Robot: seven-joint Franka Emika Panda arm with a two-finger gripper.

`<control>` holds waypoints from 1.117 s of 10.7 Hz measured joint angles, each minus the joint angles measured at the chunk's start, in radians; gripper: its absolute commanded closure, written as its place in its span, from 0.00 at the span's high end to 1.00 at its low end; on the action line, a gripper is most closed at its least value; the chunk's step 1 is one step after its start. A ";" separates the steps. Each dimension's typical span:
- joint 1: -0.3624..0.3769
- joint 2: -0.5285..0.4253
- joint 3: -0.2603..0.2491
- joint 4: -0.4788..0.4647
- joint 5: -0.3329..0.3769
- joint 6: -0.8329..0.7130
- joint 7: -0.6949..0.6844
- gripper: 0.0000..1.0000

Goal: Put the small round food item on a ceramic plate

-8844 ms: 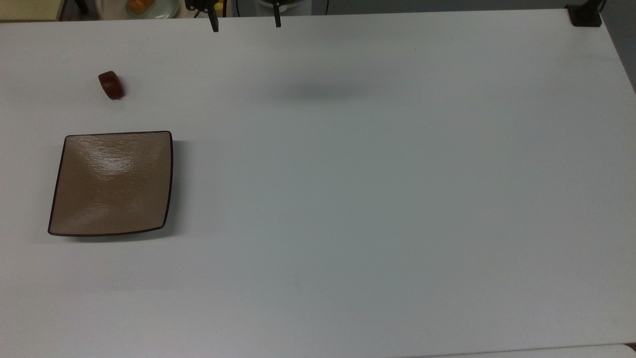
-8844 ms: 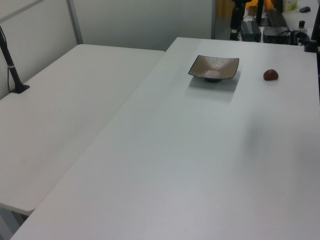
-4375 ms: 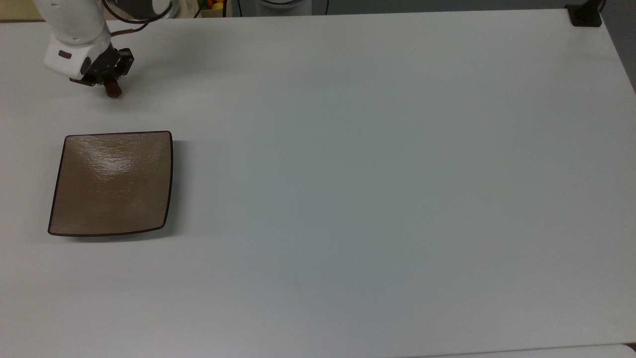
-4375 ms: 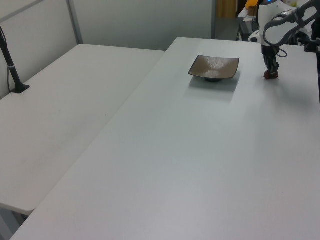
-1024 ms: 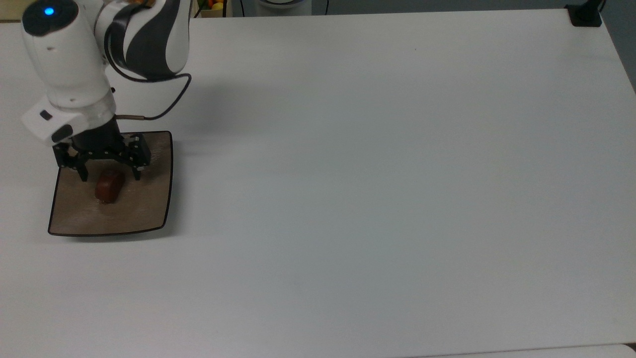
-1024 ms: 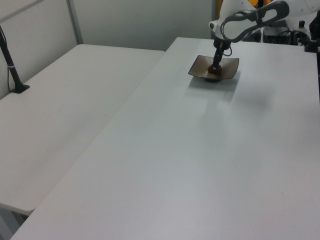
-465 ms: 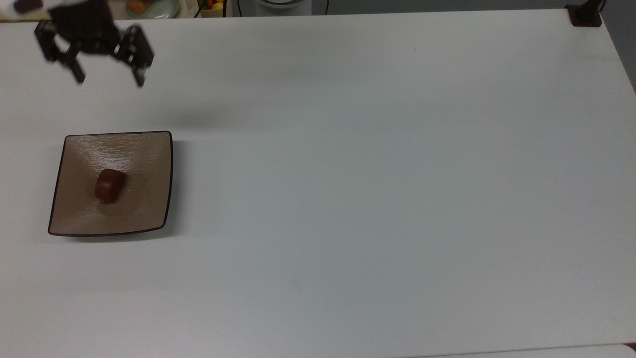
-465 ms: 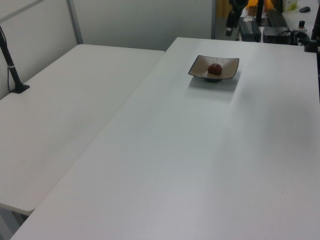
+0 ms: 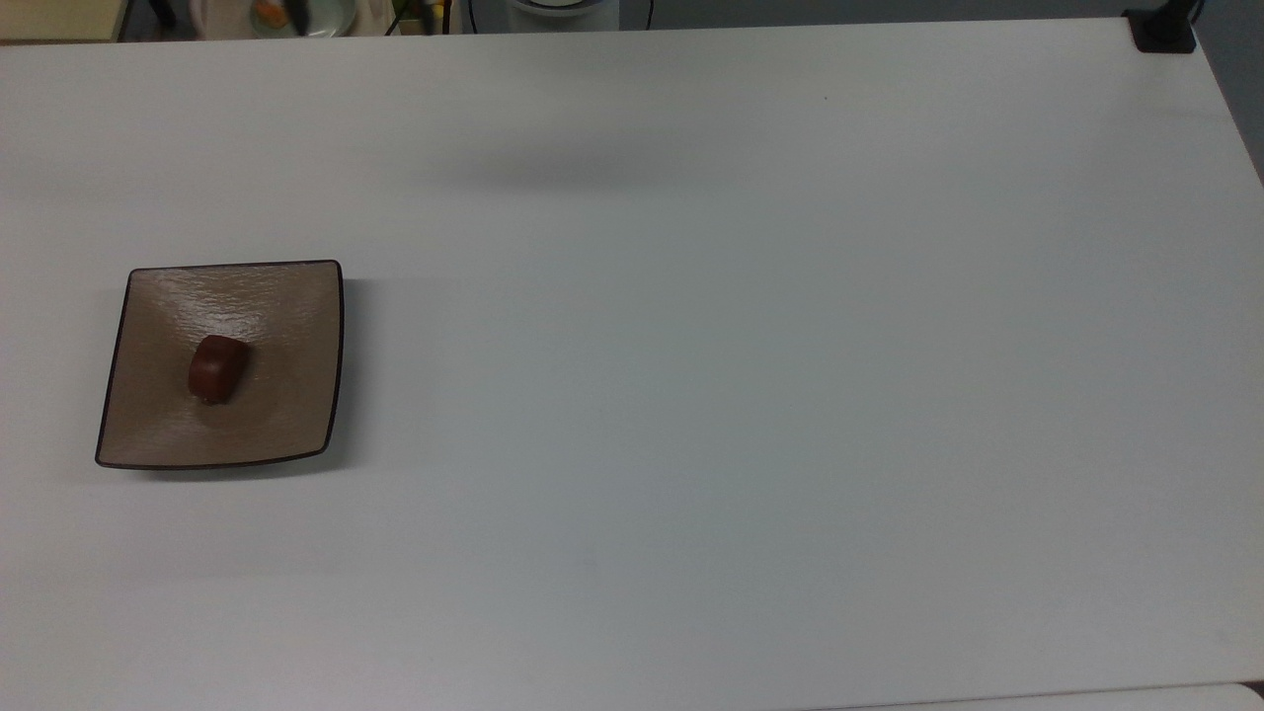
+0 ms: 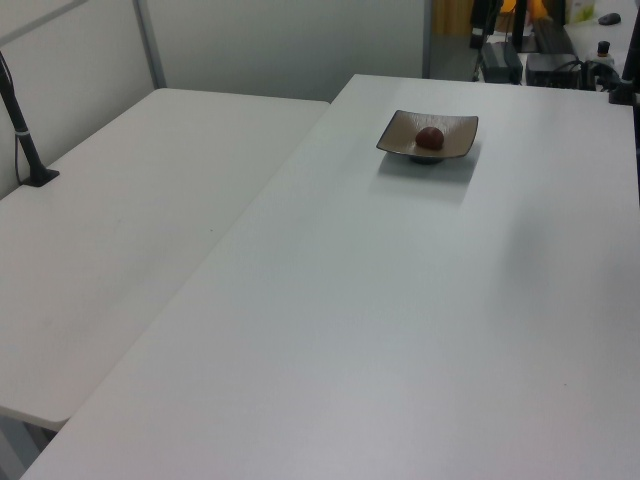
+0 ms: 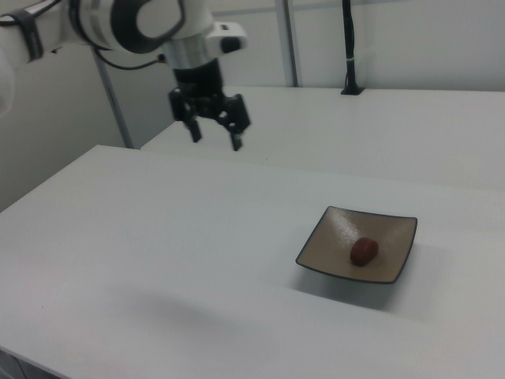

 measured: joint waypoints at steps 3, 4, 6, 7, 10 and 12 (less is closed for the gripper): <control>0.123 -0.011 -0.016 -0.027 0.000 -0.003 0.087 1.00; 0.159 -0.023 -0.027 -0.048 0.000 -0.002 0.088 1.00; 0.193 -0.047 -0.035 -0.093 0.000 0.019 0.088 1.00; 0.194 -0.046 -0.038 -0.099 0.000 0.021 0.088 1.00; 0.192 -0.033 -0.049 -0.099 0.000 0.021 0.084 1.00; 0.194 -0.033 -0.049 -0.095 0.000 0.021 0.084 1.00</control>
